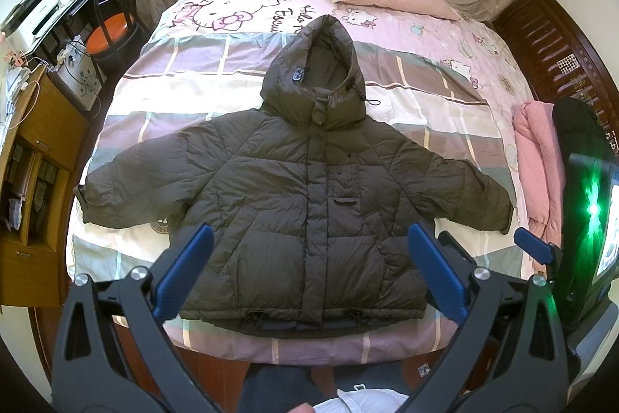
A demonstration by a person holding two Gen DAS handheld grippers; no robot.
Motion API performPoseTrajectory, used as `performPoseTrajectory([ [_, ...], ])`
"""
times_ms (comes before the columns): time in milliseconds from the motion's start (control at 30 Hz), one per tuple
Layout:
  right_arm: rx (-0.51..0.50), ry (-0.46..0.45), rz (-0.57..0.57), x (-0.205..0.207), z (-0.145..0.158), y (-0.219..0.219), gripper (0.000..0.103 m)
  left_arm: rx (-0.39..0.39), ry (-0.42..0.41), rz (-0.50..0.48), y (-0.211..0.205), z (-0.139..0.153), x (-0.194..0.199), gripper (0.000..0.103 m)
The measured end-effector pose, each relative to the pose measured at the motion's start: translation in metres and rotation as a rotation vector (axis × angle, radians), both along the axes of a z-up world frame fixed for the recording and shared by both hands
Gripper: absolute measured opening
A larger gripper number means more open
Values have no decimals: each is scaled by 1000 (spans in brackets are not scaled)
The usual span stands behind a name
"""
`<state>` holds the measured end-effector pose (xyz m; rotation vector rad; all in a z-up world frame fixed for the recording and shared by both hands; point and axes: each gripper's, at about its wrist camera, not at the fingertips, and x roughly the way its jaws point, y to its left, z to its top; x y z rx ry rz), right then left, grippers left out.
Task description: Fold large clothes
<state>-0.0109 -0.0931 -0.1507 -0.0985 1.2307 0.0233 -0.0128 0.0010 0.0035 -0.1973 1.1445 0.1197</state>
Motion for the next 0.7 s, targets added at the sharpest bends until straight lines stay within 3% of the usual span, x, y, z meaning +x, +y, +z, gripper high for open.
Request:
performPoseTrajectory([
  [567, -1, 9, 0, 0, -5, -2, 102, -2, 1, 1, 0, -1, -1, 101],
  [700, 0, 30, -1, -1, -26, -6, 102, 3, 5, 1, -1, -4, -1, 101],
])
